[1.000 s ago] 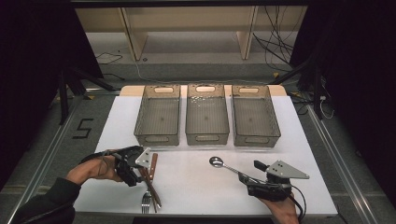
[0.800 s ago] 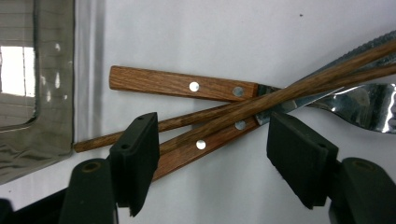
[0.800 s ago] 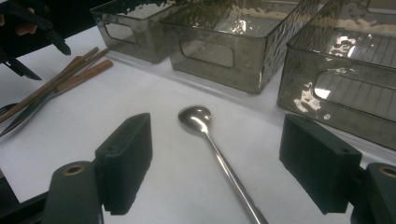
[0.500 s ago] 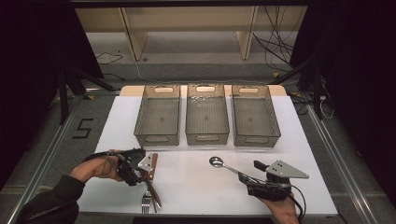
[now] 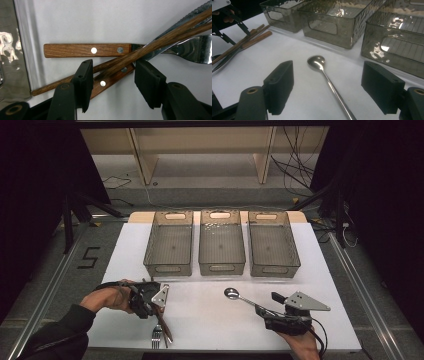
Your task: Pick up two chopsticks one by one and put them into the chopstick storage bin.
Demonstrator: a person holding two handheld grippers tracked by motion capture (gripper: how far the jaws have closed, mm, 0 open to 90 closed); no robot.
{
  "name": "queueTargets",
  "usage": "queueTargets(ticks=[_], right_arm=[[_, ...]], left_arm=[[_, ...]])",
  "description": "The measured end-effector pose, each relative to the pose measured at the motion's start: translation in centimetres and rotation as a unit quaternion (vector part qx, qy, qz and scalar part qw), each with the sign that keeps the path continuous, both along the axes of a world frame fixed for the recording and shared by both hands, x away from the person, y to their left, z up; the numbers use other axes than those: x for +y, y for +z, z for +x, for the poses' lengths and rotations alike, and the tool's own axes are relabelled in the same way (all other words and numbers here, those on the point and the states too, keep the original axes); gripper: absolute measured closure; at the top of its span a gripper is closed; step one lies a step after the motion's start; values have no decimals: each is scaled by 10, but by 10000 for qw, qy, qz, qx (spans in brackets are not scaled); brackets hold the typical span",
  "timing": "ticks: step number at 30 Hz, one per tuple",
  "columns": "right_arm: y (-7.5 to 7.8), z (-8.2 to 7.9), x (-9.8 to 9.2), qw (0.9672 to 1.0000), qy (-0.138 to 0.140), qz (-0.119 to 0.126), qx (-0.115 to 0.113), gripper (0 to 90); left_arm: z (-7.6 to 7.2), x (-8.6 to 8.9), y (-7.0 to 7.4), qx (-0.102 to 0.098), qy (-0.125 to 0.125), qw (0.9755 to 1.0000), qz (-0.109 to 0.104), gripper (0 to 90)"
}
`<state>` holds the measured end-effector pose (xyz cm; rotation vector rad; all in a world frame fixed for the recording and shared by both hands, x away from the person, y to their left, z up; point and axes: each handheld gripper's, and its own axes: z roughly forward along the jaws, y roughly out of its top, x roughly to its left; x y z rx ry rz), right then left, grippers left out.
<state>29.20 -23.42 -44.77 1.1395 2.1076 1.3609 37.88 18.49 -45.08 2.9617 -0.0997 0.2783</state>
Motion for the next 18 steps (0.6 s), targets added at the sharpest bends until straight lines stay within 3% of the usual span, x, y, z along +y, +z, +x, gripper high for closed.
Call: queueTargets(ticks=[5,10,18], right_arm=[[0,0,1,10000,13,-4,11,268],[0,0,0,10000,11,3,12,268],[0,0,1,10000,16,-8,17,268]], left_arm=[[1,-3,1,78,-67,9999,104,531],[-1,-6,2,25,-231,9994,252,565],[0,-9,3,-12,-362,9989,280,659]])
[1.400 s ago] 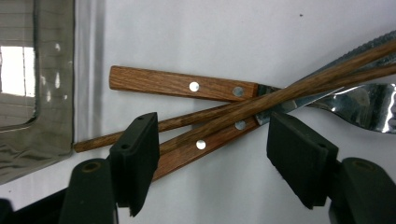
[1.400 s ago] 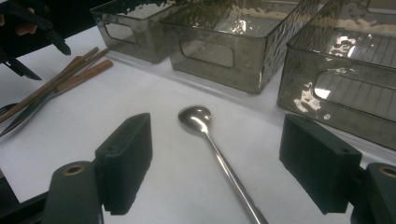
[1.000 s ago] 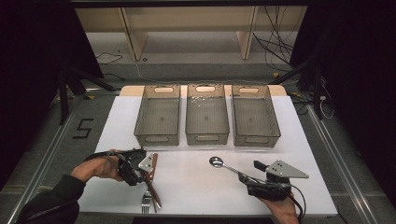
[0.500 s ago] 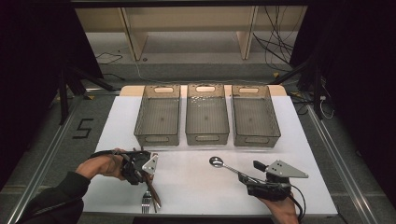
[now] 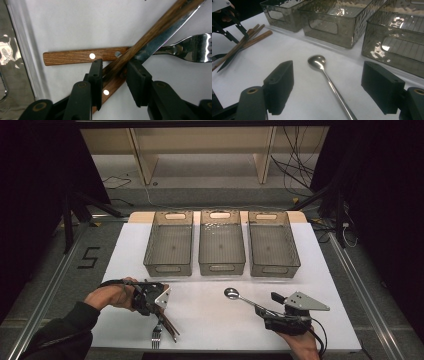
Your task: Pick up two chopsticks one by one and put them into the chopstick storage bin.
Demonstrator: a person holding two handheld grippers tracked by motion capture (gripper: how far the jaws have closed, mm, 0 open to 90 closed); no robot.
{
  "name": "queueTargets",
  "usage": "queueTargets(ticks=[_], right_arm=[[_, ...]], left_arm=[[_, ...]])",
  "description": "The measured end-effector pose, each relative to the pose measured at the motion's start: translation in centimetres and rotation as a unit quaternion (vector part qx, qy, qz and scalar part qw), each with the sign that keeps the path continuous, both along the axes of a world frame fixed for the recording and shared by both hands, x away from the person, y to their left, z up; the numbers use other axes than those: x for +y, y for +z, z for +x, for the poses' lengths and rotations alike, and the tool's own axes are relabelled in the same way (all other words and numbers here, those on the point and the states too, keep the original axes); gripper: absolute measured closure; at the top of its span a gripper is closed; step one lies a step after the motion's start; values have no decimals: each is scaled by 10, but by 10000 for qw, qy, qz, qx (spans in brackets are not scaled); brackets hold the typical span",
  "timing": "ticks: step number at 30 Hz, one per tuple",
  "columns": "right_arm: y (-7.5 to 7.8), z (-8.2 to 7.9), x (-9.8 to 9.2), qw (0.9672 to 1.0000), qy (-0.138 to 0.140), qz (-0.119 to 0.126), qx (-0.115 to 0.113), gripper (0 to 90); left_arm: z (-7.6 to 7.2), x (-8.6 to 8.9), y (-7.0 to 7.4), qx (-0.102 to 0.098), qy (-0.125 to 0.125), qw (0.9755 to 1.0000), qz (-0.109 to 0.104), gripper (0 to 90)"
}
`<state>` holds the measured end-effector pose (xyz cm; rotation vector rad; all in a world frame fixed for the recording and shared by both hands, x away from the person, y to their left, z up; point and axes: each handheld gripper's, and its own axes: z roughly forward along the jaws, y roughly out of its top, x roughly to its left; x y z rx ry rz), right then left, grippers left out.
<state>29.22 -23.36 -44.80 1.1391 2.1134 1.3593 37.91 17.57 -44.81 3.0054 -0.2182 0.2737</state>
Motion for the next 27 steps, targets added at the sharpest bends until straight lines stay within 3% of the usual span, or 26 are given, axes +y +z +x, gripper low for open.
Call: queueTargets(ticks=[1,3,16,27], right_arm=[[0,0,0,10000,0,1,-1,268],[0,0,0,10000,-1,6,1,268],[0,0,0,10000,9,-4,15,268],[-1,1,0,10000,18,-5,33,268]], left_arm=[[-1,0,0,-27,28,10000,-37,666],[1,-2,0,-38,-91,9999,86,715],[2,-2,0,-175,-280,9994,43,826],[4,0,0,-307,-367,9989,28,837]])
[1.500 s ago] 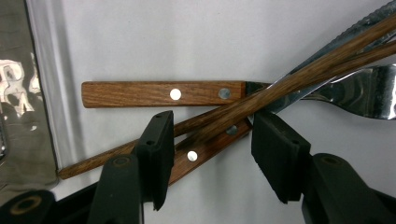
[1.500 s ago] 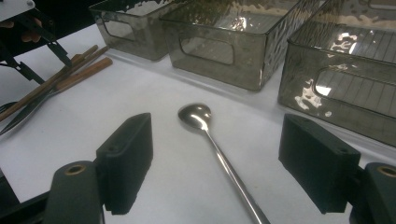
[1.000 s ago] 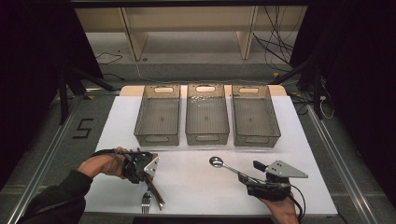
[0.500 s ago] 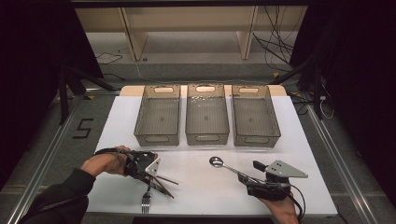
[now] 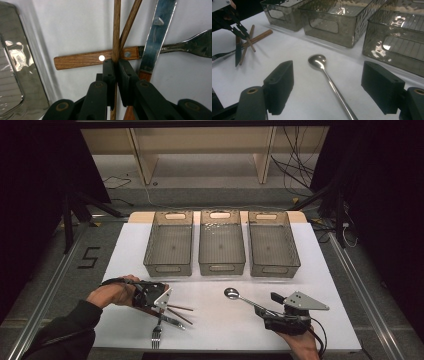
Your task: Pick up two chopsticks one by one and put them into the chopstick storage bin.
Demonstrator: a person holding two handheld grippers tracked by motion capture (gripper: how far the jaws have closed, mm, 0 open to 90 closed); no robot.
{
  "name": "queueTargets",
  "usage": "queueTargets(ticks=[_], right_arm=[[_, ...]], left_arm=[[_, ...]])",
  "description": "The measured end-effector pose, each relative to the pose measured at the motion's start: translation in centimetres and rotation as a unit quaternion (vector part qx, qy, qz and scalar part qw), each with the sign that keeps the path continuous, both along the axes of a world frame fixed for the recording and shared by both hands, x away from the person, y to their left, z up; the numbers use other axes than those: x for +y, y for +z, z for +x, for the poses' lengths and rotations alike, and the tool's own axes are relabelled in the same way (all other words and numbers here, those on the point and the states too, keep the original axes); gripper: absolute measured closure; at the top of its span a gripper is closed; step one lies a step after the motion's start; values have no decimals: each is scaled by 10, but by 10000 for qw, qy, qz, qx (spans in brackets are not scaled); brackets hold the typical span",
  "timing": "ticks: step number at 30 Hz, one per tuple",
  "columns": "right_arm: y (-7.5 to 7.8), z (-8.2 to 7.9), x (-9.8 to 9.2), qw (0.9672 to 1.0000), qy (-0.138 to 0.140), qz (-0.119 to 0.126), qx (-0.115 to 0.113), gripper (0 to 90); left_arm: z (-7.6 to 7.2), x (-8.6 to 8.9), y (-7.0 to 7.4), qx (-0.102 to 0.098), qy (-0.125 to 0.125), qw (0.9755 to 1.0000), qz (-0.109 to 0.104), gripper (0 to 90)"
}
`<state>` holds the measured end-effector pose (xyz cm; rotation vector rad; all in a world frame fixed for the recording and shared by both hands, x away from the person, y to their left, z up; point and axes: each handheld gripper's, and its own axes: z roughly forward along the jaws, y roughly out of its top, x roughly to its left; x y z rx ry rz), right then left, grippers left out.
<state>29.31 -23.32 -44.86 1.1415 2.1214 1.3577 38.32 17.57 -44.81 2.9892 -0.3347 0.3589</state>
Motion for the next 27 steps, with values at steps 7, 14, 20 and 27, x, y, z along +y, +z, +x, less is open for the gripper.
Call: queueTargets(ticks=[7,14,20,27], right_arm=[[0,0,0,10000,2,-2,15,268],[0,0,0,10000,2,-4,16,268],[0,0,0,10000,5,-1,13,268],[0,0,0,10000,2,1,19,268]], left_arm=[[2,1,1,52,71,10000,-46,839],[4,2,13,-11,164,9998,-150,842],[10,3,24,-60,532,9976,-444,842],[15,6,49,-186,930,9913,-916,842]])
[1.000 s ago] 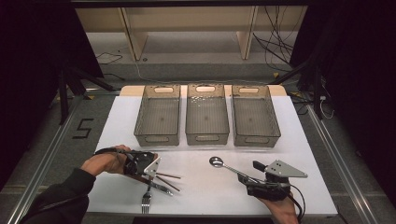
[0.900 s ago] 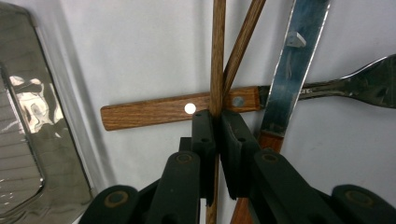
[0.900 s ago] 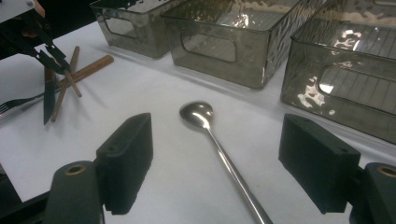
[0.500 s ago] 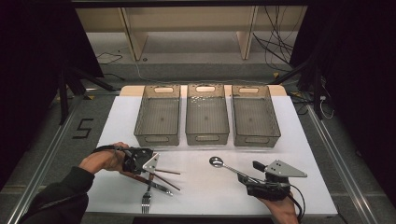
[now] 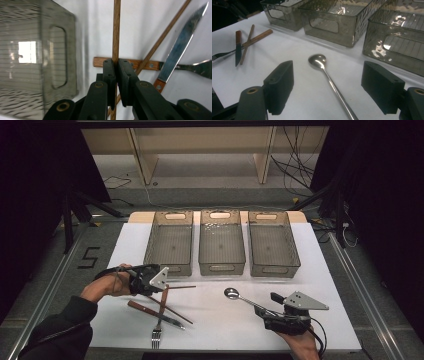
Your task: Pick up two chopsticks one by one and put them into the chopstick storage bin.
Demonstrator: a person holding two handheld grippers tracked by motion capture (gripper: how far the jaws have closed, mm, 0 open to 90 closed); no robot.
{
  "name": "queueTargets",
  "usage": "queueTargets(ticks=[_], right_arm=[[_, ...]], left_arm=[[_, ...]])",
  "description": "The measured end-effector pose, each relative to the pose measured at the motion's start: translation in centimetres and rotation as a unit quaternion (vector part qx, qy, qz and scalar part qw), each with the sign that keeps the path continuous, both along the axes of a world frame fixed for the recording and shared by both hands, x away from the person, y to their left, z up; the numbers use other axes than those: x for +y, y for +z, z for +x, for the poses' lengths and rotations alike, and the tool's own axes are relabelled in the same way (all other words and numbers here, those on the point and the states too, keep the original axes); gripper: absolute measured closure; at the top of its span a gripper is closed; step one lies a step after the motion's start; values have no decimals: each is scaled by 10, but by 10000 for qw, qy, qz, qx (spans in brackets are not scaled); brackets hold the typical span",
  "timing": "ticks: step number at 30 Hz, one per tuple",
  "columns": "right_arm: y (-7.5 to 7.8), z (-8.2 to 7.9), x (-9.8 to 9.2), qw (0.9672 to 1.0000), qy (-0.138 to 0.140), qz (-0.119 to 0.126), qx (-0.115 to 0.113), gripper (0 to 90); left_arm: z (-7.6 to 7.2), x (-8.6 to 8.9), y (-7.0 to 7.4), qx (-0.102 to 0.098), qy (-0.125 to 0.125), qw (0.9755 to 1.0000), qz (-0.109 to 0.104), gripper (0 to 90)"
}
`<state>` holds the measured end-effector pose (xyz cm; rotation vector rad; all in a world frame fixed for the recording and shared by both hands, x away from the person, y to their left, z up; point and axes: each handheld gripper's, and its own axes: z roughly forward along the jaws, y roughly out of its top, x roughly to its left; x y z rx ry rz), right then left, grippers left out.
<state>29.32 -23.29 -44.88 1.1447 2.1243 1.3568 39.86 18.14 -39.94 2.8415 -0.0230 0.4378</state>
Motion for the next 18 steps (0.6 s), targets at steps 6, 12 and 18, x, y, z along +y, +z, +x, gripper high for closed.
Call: queueTargets(ticks=[6,12,18], right_arm=[[0,0,0,10000,-1,-1,-1,268],[0,0,0,10000,3,1,-8,268],[0,0,0,10000,4,4,-11,268]], left_arm=[[4,0,20,-154,427,9983,-359,842],[13,0,42,-273,977,9918,-783,842],[26,1,60,-366,1644,9770,-1306,841]])
